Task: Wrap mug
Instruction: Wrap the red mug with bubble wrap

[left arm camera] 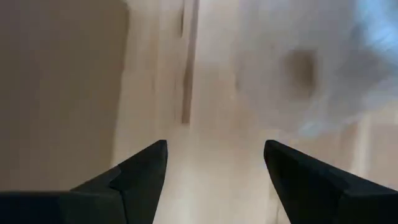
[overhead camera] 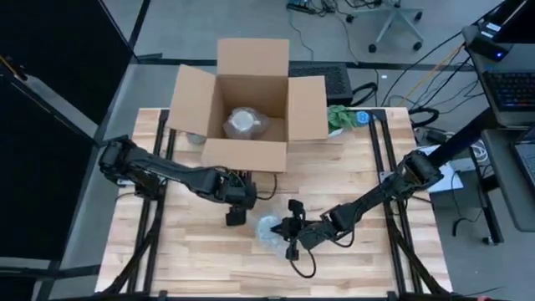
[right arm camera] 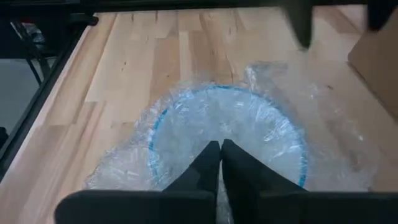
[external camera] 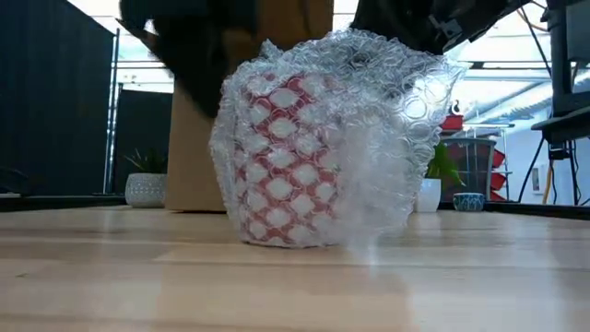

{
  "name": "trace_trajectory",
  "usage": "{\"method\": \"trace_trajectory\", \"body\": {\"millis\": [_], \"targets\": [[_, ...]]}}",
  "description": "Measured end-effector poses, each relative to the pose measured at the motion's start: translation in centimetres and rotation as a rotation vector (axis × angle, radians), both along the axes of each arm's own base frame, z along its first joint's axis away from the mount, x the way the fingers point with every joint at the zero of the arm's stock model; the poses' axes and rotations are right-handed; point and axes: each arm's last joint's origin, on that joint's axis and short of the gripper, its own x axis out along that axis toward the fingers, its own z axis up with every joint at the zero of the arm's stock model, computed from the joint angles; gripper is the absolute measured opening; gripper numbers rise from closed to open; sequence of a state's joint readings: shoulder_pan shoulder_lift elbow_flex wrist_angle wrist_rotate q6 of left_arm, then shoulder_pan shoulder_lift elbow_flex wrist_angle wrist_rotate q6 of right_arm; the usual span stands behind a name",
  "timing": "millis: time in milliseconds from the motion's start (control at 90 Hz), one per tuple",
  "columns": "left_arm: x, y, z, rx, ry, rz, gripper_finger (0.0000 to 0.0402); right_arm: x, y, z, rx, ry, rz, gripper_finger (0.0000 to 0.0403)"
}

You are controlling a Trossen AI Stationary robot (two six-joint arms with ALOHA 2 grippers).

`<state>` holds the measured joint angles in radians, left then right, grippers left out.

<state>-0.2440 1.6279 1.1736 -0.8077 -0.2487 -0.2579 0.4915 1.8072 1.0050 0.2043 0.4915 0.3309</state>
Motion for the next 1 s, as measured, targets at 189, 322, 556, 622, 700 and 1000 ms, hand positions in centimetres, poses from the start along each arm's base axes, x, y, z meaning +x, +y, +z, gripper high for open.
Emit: {"method": "trace_trajectory", "body": {"millis": [189,322,556,622,700,1000], "targets": [[-0.3,-0.1,-5.0,-0.056,-0.177,0.014,0.0258,0.0,0.0,0.0,-0.005,-0.001,0.003,0.0000],[0.4,-0.4,-5.0,-0.096,-0.314,-0.010,0.0258,0.0,0.0,0.0,-0.008,-0.001,0.006,0.0000],[1.2,-1.7,-0.8,-0.156,-0.465,-0.095,0.0258,0.0,0.0,0.0,-0.009,0.001,0.005,0.0000],[1.5,-2.2,-0.4,-0.207,-0.492,-0.132,0.0258,0.0,0.0,0.0,-0.009,0.001,0.004,0.0000],[1.6,-2.7,-0.1,-0.240,-0.526,-0.151,0.0258,0.0,-0.1,-0.1,-0.011,0.002,0.004,0.0000],[2.8,-3.6,-2.9,-0.262,-0.470,-0.140,0.0258,0.0,-0.1,-0.1,-0.006,0.003,0.001,0.0000]]}}
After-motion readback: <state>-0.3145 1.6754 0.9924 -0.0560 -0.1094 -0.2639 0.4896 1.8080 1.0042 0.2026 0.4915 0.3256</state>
